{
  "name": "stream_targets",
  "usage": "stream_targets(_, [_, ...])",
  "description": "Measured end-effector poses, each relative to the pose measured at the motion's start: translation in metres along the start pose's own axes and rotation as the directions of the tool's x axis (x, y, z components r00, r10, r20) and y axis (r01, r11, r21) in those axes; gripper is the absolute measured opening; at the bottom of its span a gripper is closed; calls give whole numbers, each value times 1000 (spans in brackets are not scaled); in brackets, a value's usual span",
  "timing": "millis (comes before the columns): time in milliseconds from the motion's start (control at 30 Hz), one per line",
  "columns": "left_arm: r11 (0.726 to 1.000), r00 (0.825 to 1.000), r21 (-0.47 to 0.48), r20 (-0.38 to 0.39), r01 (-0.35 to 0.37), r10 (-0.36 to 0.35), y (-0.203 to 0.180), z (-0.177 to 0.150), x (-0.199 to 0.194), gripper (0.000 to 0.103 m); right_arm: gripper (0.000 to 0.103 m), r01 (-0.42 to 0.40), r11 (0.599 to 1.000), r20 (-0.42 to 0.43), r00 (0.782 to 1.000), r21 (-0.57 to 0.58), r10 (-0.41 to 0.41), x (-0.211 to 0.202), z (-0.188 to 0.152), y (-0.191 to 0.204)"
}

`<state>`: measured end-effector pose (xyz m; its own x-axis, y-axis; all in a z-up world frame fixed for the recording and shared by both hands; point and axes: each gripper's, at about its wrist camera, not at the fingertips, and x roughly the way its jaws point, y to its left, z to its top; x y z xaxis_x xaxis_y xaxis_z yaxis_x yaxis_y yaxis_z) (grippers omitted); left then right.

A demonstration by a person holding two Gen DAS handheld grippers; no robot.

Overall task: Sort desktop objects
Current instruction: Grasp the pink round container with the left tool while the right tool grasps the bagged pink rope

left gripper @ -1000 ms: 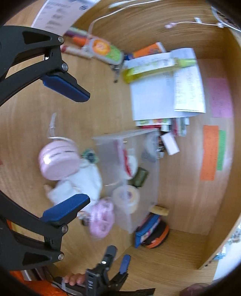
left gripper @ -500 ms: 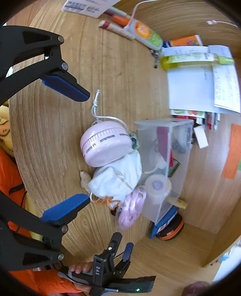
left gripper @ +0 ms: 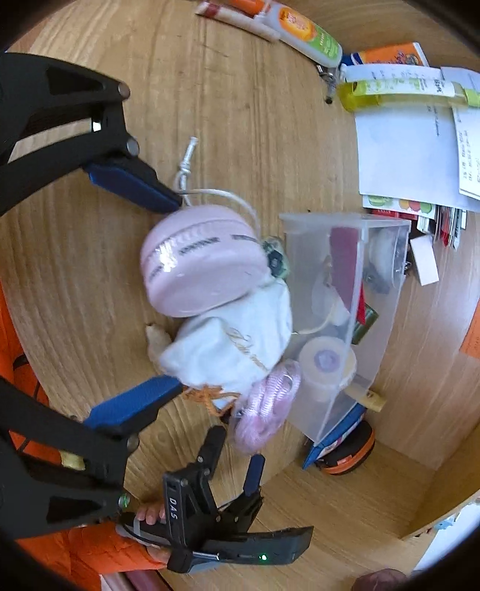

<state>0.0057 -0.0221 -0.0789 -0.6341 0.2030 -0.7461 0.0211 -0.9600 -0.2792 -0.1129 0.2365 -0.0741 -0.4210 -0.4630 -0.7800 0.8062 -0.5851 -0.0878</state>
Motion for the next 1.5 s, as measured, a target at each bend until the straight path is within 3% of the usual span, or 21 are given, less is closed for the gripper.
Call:
stream_targets(133, [1000,1000,-9,-5,0,0,5,6,3,84,103,-10,1000,-13,1000,-14,9,7,8,4])
stream_targets(367, [1000,1000,-29,-4,1,-1,22,13,-2,64,101,16,999,6,1000,-37,-15,8,20,3])
stream_targets(500, [999,999,-37,-17,28,-28,28,14,1,63,98,0,999,17,1000,-37,0,6,28,-3])
stream_targets(800, [1000,1000,-7,-4,16,-16,24,22,10,63,96,-42,996,-8,999,-77,42,22,40,6])
stream_targets(967, [1000,1000,-10,10,19,-18,26,22,11,62,78,-103,988,-18,995,-118,101,25,43,8])
stream_targets(1133, [1000,1000,-12,13,11,-11,26,20,9,62,49,-120,980,-5,993,-156,121,18,43,14])
stream_targets(1333, [1000,999,15,54,-8,7,20,19,-3,61,32,-112,980,36,992,-162,119,2,41,16])
stream_targets(1467, [999,996,43,93,-19,15,13,23,-13,58,27,-118,983,64,990,-141,128,-11,42,11])
stream_targets(1500, [999,995,46,99,-22,17,11,24,-14,53,26,-120,983,70,989,-137,131,-14,43,10])
